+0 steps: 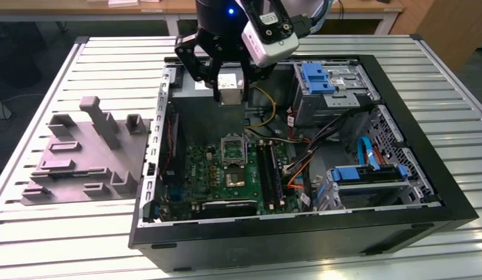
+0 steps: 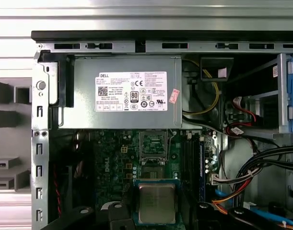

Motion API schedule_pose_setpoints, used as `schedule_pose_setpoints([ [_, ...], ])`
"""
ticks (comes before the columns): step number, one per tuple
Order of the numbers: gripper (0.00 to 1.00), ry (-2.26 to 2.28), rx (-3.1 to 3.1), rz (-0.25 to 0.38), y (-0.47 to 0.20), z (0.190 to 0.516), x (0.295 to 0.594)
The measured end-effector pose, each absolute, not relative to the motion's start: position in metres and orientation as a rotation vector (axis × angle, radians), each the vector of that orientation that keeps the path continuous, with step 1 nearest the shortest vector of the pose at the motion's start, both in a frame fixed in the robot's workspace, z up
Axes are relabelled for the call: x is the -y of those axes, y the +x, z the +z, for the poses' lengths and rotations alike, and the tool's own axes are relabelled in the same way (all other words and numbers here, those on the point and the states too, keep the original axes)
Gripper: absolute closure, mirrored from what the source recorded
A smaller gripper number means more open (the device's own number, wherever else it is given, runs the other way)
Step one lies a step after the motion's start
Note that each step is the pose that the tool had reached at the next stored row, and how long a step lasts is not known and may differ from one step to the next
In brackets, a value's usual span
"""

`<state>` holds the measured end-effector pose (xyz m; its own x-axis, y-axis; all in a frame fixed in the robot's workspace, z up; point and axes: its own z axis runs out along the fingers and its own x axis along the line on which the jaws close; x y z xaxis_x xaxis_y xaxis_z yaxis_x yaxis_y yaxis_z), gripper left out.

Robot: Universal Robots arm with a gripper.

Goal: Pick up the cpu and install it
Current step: 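Pick up the cpu and move it towards the insertion slot, then place the cpu into insertion slot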

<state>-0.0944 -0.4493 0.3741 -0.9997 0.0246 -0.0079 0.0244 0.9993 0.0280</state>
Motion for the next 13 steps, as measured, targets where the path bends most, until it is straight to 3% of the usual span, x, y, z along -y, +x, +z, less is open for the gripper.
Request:
schedule_pose_setpoints([
  [13, 0.53, 0.038, -3.133, 0.043, -0.0944, 0.3729, 0.4493],
])
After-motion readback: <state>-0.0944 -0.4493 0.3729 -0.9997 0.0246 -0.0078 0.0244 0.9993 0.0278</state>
